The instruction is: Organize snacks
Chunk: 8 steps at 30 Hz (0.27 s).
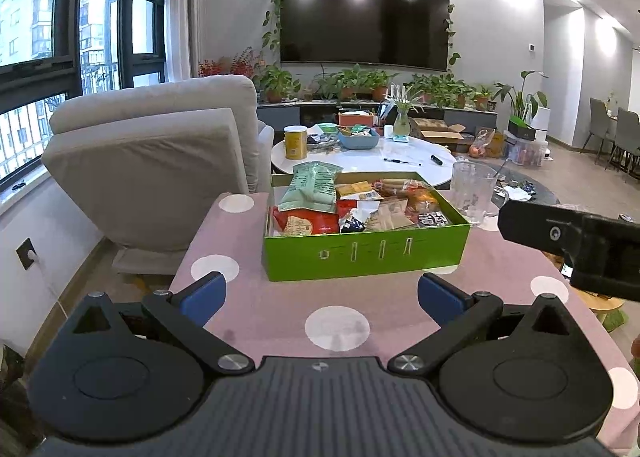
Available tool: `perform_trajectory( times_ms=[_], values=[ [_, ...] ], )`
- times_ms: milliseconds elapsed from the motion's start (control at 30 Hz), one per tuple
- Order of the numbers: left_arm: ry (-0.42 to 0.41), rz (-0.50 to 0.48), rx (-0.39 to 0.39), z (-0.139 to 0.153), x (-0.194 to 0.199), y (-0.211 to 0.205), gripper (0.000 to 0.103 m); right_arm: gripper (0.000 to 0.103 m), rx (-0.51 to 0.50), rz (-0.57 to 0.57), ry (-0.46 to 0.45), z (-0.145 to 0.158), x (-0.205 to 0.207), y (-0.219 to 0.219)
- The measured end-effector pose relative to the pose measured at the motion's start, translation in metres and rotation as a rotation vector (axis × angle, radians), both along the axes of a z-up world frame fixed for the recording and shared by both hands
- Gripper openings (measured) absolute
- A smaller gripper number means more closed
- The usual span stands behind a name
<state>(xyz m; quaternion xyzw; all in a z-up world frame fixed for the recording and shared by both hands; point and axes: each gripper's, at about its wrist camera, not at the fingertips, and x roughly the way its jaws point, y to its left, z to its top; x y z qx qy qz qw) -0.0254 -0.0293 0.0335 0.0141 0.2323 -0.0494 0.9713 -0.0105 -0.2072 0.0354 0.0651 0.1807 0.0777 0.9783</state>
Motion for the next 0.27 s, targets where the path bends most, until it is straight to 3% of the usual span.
perform_trajectory(
  times_ms=[267],
  values=[
    [0.004, -0.004, 0.000, -0.0005, 0.0002, 0.0012, 0.103, 0.070, -0.003, 0.003, 0.004, -0.0009, -0.0003, 0.0023]
  ],
)
